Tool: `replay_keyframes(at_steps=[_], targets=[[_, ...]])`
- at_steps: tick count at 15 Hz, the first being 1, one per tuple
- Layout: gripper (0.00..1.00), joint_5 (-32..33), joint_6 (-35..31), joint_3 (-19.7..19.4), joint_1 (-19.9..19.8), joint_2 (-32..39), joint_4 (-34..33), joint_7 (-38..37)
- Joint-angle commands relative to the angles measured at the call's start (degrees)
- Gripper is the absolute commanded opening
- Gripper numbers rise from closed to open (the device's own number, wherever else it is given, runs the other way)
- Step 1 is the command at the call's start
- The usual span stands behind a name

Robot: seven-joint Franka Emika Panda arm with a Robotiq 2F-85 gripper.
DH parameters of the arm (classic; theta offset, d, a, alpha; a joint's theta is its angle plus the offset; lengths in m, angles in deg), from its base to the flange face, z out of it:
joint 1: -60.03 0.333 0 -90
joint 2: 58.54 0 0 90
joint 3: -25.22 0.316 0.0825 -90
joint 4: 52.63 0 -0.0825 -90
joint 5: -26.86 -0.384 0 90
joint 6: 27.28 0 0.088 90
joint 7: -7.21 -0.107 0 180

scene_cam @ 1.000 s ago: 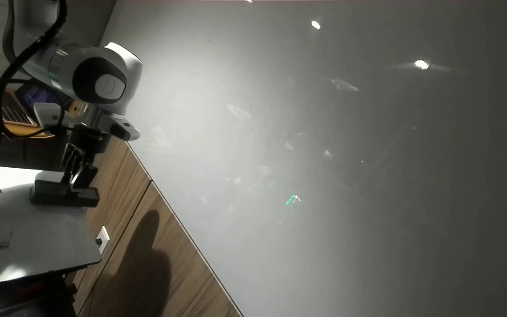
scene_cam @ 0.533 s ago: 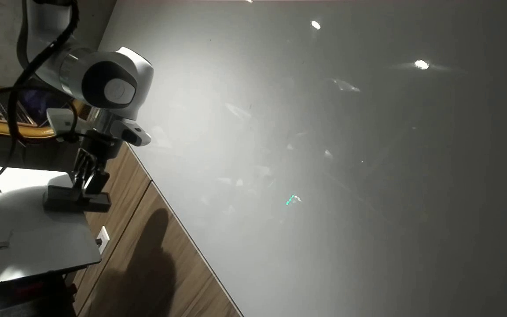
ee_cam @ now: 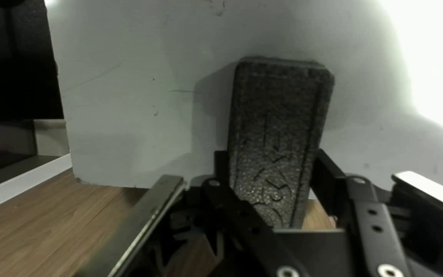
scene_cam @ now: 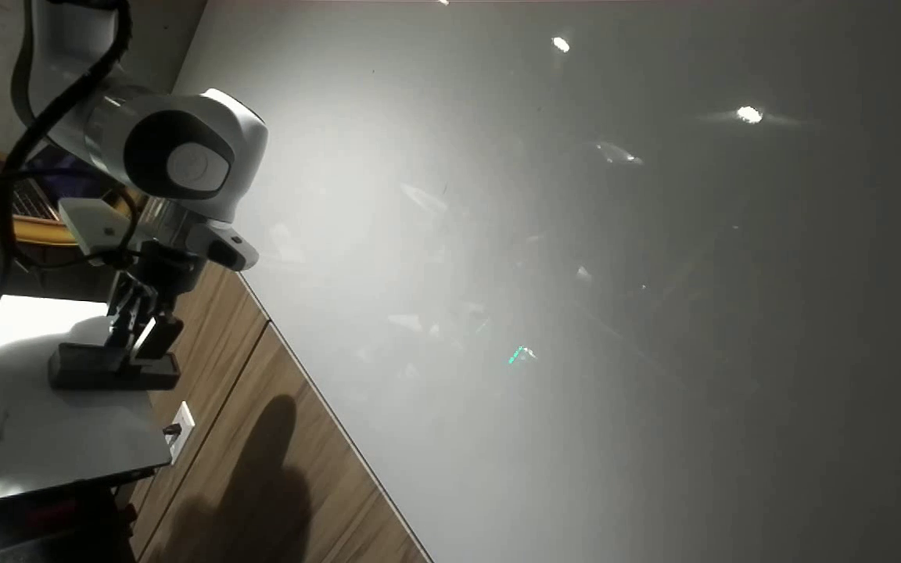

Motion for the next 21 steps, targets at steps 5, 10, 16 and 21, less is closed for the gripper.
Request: replay_keyframes(at_steps=[5,10,16,21], targets=[[0.29,-2.3,-0.6,1.8,0.8,-0.7,0.1,5.0],[0.29,-1.9,-0.7,1.9,0.9,-0.3,-0.1,5.2],[0.93,-1.4,-0.5,1.8,1.0,-0.3,-0.1,4.8],[1.00,-2.5,0.0,2.2,1.3,-1.3,-0.2,5.3]])
